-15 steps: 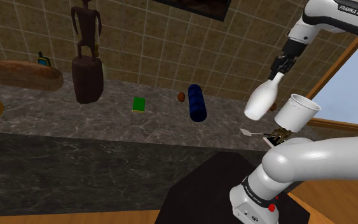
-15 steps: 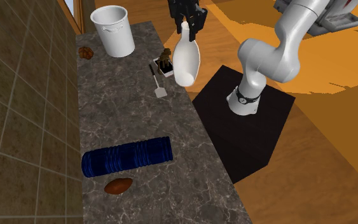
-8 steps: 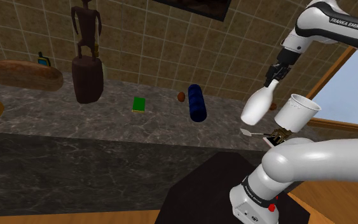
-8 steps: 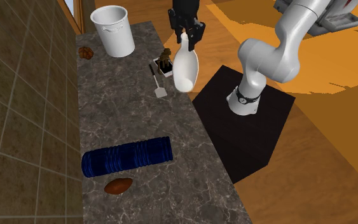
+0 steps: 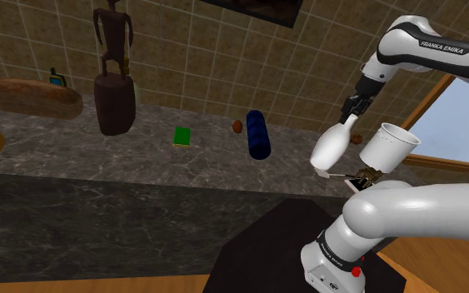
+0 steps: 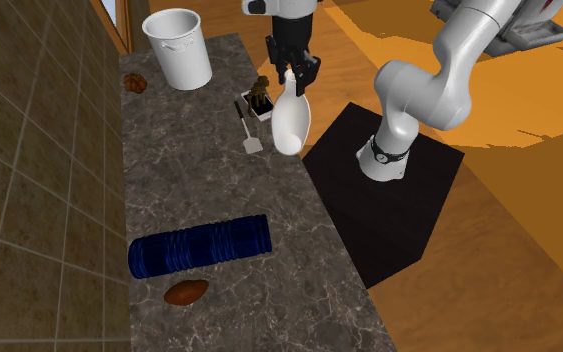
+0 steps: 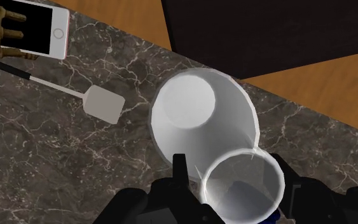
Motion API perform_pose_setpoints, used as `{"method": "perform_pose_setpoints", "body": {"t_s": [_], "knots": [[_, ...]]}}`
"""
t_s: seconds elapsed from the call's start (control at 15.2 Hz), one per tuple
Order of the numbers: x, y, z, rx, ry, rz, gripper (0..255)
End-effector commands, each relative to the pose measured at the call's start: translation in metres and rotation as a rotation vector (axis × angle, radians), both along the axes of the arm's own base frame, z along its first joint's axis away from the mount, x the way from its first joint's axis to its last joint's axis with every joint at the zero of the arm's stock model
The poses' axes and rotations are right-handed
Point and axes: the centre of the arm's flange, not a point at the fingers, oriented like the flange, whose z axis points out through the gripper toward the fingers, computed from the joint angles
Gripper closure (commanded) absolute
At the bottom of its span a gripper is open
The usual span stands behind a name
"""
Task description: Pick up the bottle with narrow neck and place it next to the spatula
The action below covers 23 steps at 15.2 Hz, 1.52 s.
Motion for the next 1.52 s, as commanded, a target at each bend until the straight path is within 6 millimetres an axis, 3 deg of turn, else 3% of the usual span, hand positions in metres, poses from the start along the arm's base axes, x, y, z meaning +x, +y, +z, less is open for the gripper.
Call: {"method": "perform_pose_setpoints", "body": {"t_s": [0.0, 1.45], "knots": [[0.0, -0.001, -0.011, 0.0, -0.001, 0.0, 255], [0.0, -0.001, -0.125, 0.0, -0.001, 0.0, 255]]}}
